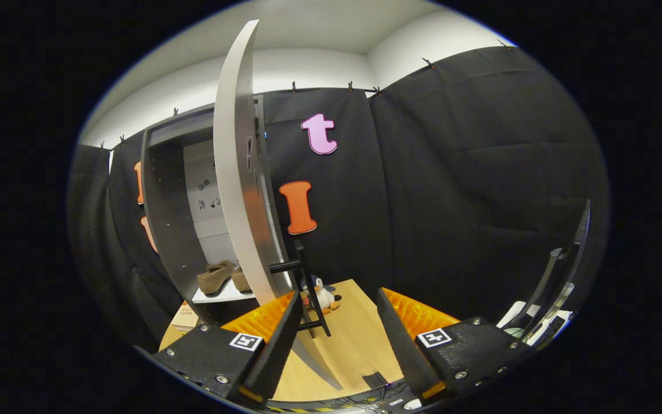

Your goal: Open the shoe cabinet door, grab the shoes and put them into the shoe cabinet, then close the shoe cabinet door.

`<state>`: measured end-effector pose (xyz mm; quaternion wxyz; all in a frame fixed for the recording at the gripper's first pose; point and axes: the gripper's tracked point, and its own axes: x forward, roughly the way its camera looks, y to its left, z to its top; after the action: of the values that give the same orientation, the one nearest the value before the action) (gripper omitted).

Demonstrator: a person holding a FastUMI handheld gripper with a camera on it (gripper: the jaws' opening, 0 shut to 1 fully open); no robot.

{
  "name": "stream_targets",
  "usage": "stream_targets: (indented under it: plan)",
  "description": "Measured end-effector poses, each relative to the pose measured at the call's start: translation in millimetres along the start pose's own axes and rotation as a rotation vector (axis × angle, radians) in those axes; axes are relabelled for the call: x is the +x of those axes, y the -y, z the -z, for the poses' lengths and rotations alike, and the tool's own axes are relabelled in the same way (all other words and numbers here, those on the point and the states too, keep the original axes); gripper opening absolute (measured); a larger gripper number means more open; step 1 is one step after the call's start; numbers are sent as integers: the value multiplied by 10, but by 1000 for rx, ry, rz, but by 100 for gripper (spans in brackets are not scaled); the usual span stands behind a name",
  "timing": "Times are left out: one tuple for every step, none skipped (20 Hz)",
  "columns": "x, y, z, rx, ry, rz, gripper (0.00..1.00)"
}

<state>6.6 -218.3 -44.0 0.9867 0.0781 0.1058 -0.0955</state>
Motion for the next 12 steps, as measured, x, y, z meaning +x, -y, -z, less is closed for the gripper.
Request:
stream_targets:
  plan:
    - [-21, -33, -4, -13, 3, -6, 83]
    - [-43, -70, -7, -24, 2, -12, 81]
    - [-58, -120, -4, -33, 0, -23, 81]
    - [-77, -188, -1, -33, -2, -36, 81]
    - [-93, -291, 11, -31, -2, -58, 81]
    - [-131, -387, 32, -29, -4, -89, 81]
    - [-168, -516, 52, -29, -6, -124, 81]
    - [-186, -622, 66, -37, -5, -165, 81]
    - [-204, -771, 80, -43, -4, -207, 81]
    - [-207, -1003, 129, -47, -5, -250, 81]
    - [-203, -1204, 157, -54, -3, -295, 81]
    - [-183, -1395, 182, -63, -1, -341, 81]
